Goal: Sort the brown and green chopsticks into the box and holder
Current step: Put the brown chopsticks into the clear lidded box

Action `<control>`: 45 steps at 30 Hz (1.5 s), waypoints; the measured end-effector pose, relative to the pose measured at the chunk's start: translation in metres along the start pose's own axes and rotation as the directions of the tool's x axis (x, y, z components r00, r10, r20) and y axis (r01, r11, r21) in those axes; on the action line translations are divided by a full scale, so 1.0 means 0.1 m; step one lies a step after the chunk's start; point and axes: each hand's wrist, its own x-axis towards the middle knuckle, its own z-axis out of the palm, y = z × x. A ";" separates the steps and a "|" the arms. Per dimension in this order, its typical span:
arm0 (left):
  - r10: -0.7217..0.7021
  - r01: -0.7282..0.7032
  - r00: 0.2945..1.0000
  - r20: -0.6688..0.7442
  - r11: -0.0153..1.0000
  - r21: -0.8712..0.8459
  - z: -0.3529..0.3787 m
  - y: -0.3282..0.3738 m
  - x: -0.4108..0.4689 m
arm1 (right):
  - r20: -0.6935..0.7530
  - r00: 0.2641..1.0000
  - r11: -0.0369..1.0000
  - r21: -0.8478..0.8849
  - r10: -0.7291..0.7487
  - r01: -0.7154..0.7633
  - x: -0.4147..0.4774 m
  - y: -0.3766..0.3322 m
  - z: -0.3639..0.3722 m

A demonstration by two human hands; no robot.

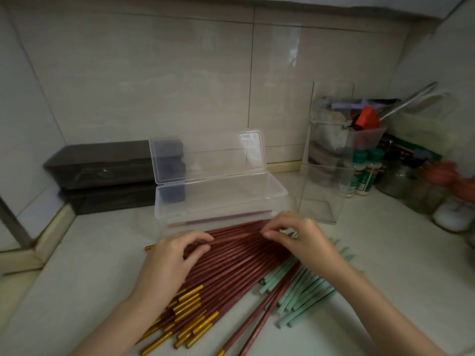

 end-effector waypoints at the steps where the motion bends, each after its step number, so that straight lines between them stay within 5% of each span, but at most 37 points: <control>1: 0.000 -0.001 1.000 -0.012 1.000 -0.012 -0.03 0.02 0.03 | 0.032 0.999 1.000 -0.021 0.003 -0.002 -0.07 0.03 0.00; 9: 0.034 -0.040 0.999 -0.041 0.987 -0.159 -0.43 0.22 0.80 | 0.242 0.966 0.969 -0.203 -0.087 0.138 -0.12 0.06 0.05; 16: -0.152 0.173 0.952 0.265 0.983 -0.056 -0.26 0.00 1.32 | 0.259 0.960 0.972 -0.177 -0.104 0.153 -0.06 0.07 0.05; 22: -0.232 0.228 0.892 0.389 0.972 0.056 -0.16 -0.15 1.33 | 0.259 0.962 0.976 -0.178 -0.080 0.129 0.01 0.10 0.07; 27: -0.213 0.207 0.930 0.299 0.977 0.051 -0.14 -0.13 1.26 | 0.319 0.947 0.980 -0.170 -0.044 0.103 0.06 0.13 0.06; 33: 0.003 -0.005 1.000 -0.020 0.993 -0.120 -0.17 0.14 0.85 | 0.377 0.926 0.975 -0.208 0.010 0.074 0.15 0.13 0.04; 39: 0.203 -0.205 0.979 0.037 0.975 0.080 -0.07 0.15 0.18 | 0.387 0.922 0.986 -0.159 0.019 0.047 0.11 0.11 0.03; 45: 0.083 -0.093 0.985 0.152 0.994 0.060 0.11 -0.09 0.00 | 0.396 0.917 0.987 -0.162 0.045 0.021 0.12 0.11 0.03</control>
